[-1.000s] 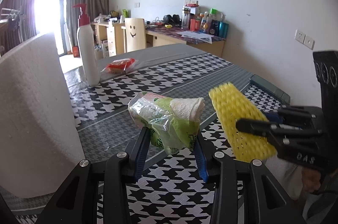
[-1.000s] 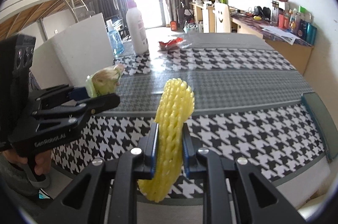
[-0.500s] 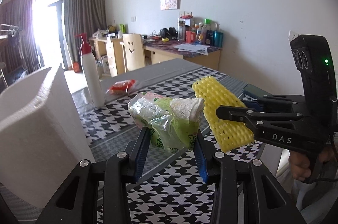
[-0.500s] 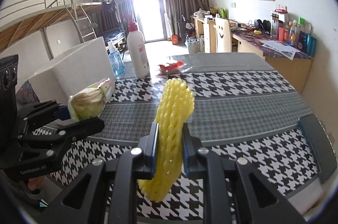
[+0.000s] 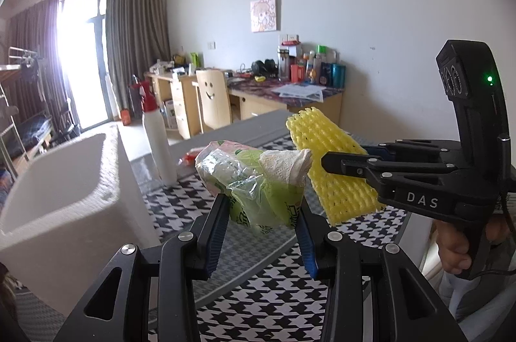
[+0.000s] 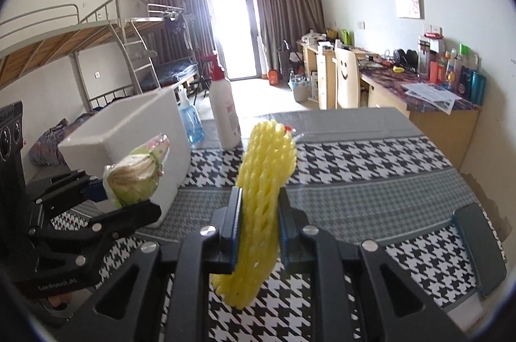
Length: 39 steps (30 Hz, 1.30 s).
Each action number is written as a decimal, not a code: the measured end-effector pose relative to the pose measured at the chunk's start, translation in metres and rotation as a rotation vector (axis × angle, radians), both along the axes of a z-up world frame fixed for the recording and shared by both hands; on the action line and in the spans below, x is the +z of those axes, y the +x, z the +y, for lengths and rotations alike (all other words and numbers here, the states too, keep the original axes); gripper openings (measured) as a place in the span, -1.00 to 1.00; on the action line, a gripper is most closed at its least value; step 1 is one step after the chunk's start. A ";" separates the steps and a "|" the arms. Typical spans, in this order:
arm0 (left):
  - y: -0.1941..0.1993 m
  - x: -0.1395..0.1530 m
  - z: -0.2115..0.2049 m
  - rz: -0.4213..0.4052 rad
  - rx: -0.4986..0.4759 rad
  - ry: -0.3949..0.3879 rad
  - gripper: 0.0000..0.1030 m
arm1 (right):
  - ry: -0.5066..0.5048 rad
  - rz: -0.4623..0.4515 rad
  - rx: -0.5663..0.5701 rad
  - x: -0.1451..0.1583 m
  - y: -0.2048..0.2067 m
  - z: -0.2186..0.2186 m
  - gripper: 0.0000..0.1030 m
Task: Organize soft objects
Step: 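Lift the green packet and yellow mesh sponge off the table, then carry the green packet and yellow sponge over the white foam box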
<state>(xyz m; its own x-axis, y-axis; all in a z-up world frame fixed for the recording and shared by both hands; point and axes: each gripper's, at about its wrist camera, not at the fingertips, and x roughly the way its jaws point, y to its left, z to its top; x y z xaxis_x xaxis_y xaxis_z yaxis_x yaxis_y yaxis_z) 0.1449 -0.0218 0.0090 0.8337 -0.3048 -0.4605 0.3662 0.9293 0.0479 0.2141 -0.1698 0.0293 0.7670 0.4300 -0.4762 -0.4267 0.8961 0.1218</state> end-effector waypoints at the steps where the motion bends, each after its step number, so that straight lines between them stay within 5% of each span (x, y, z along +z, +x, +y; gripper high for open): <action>1: 0.000 0.001 0.001 -0.003 0.006 0.000 -0.18 | -0.007 -0.008 -0.003 0.002 0.000 0.002 -0.54; 39: -0.008 0.039 0.021 -0.127 0.082 -0.017 -0.18 | 0.016 -0.122 0.055 0.048 0.003 0.018 -0.54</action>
<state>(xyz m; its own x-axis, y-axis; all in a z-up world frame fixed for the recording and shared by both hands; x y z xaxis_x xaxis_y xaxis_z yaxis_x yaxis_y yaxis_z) 0.1370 -0.0009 0.0483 0.9075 -0.2398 -0.3450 0.2808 0.9570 0.0734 0.2169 -0.1518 0.0772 0.7940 0.4796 -0.3736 -0.4874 0.8695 0.0805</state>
